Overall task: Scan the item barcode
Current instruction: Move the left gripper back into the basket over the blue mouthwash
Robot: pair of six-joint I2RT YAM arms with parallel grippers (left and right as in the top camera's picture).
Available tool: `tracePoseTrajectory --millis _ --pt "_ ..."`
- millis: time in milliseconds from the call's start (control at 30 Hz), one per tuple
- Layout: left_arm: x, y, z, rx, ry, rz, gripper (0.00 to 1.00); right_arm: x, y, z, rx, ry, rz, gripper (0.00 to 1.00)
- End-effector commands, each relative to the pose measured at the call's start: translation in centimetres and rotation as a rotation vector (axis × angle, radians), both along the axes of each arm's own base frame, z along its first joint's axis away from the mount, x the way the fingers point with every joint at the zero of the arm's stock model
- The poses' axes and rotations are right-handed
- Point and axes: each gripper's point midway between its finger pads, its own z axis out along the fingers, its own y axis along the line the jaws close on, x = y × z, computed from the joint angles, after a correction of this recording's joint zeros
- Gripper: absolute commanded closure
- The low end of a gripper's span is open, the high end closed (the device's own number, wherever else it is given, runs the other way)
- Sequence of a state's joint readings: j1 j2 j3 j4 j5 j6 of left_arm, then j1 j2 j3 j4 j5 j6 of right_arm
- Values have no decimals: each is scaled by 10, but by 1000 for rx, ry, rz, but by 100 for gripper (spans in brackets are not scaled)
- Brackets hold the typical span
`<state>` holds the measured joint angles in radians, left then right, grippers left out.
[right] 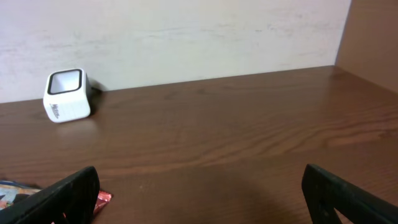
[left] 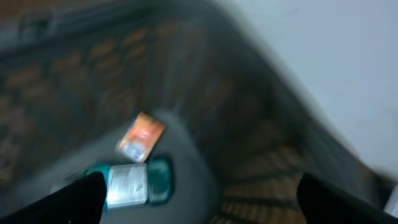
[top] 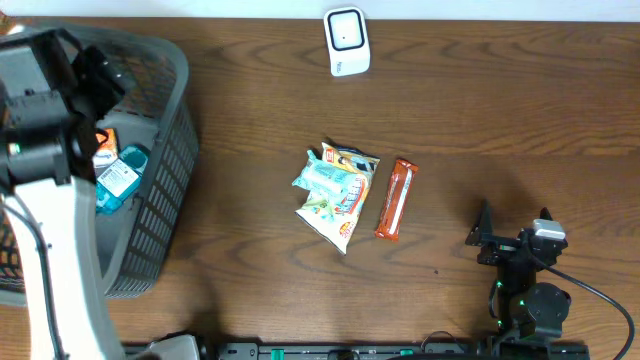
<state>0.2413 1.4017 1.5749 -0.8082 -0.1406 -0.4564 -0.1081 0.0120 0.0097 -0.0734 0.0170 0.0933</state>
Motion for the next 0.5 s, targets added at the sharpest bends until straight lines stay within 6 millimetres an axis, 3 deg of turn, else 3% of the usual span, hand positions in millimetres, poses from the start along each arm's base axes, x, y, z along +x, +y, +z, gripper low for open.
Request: tracePoseTrajectory --millis 0,133,233,467 --pt "-5 31 -40 -206 25 276 2 0 -1 -2 -16 4 -3 1" --pt "-29 54 -94 -431 97 637 2 0 -1 -2 -16 4 -3 1" --pt "-39 68 -123 -533 109 847 2 0 -1 -2 -16 4 -3 1" --pt "-36 80 -175 -553 225 943 2 0 -1 -2 -16 4 -3 1"
